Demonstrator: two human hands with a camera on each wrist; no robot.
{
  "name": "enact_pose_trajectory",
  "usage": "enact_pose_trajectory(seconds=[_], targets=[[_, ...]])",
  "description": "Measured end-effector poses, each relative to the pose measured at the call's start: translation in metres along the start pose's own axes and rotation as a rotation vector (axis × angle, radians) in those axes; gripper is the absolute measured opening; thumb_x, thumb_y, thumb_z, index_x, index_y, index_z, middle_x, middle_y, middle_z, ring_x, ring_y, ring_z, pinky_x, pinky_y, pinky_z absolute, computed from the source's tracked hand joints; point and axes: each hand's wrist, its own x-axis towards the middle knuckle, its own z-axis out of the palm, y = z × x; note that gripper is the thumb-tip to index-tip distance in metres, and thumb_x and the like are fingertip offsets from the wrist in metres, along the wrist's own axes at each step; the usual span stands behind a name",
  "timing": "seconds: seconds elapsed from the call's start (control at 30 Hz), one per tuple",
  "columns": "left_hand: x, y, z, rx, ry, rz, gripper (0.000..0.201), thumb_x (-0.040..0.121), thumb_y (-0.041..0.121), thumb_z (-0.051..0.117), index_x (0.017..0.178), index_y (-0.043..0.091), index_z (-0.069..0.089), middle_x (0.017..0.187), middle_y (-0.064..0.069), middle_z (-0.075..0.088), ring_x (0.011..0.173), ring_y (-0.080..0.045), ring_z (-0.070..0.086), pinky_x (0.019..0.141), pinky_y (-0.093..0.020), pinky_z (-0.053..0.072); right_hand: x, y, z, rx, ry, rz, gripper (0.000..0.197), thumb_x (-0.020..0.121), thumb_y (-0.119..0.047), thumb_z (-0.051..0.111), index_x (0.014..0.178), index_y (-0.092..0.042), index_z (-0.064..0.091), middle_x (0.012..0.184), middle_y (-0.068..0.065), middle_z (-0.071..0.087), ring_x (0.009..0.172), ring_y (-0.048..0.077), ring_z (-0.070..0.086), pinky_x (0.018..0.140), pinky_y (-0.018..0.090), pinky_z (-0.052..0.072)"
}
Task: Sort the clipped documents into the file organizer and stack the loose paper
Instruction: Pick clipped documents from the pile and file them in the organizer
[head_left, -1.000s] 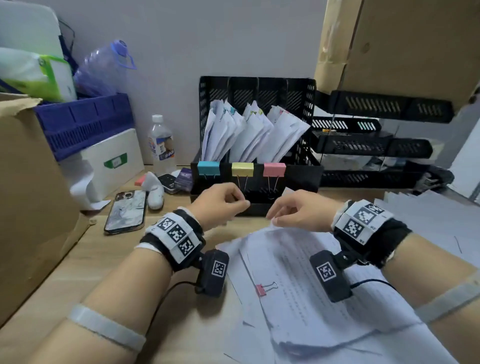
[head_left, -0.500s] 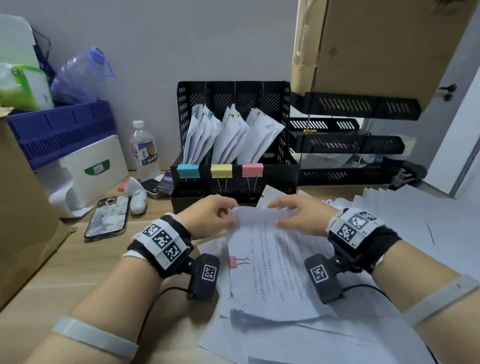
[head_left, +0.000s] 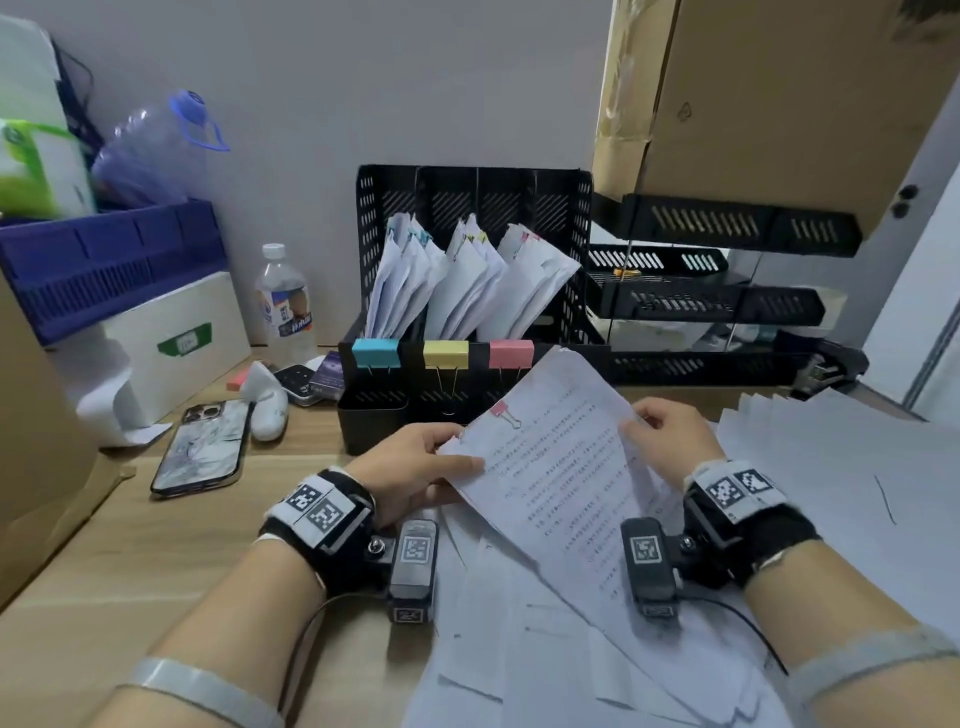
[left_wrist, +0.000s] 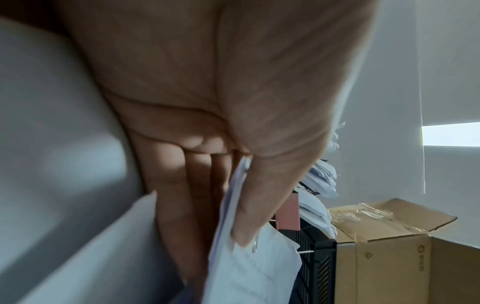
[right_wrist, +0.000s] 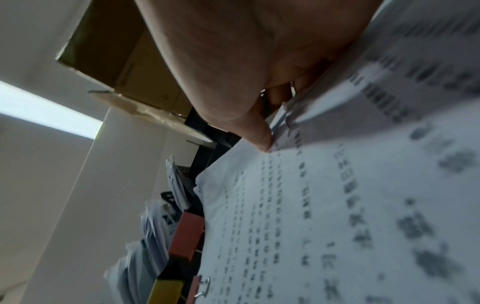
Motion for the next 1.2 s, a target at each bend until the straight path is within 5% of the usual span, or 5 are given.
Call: enact_pose_trajectory(seconds=[0.33,0.53,0.87,1.07,1.2], targets=[[0.002,-0.005,0.012,-0.025,0.002,0.055,0.024,0.095,0.009,0.064,0.118,0.002,0.068,0.114,-0.017,0.075,0.101,-0.030,0.074,0.083,-0.040,0.063,0.000,0.010,0.000,0.185,0.042,-0.006,0.017,0.097,-0.022,0.059,0.086,-0.014,0.069,0.083,0.002,0.068,0.073,0.016,0.055,0.061,0.025,0.041],[0.008,0.001,0.035,0.042,0.020,0.011,0.022,0.097,0.010,0.063,0.118,0.009,0.067,0.110,-0.013,0.077,0.088,-0.025,0.075,0.058,-0.033,0.061,0.000,0.006,0.000,0.256,0.162,-0.024,0.008,0.094,-0.018,0.061,0.091,-0.015,0.068,0.088,0.000,0.068,0.078,0.016,0.058,0.062,0.021,0.042],[0.016,0.057,0.064,0.073,0.187,0.215,0.028,0.102,0.013,0.054,0.128,0.001,0.058,0.106,-0.014,0.072,0.084,-0.023,0.075,0.060,-0.031,0.064,-0.024,-0.040,-0.007,-0.078,0.376,-0.327,0.053,0.079,-0.039,0.075,0.127,-0.023,0.059,0.136,0.003,0.037,0.132,0.021,0.035,0.111,0.027,0.028],[0.015,0.100,0.092,0.293,0.189,0.416,0.026,0.104,0.017,0.051,0.111,-0.002,0.067,0.079,-0.009,0.072,0.058,-0.012,0.069,0.053,-0.028,0.059,-0.035,-0.070,-0.010,-0.035,-0.164,-0.306,0.115,0.069,-0.060,0.078,0.157,-0.026,0.012,0.156,-0.002,0.024,0.146,0.015,0.025,0.120,0.034,0.025],[0.019,0.121,0.103,0.483,-0.048,0.542,0.027,0.101,0.021,0.059,0.123,0.010,0.069,0.115,-0.008,0.075,0.091,0.001,0.071,0.073,-0.012,0.054,-0.019,-0.079,-0.028,-0.057,0.071,-0.322,0.073,0.093,-0.032,0.058,0.153,-0.030,0.017,0.138,0.013,0.055,0.125,0.034,0.055,0.099,0.041,0.048]])
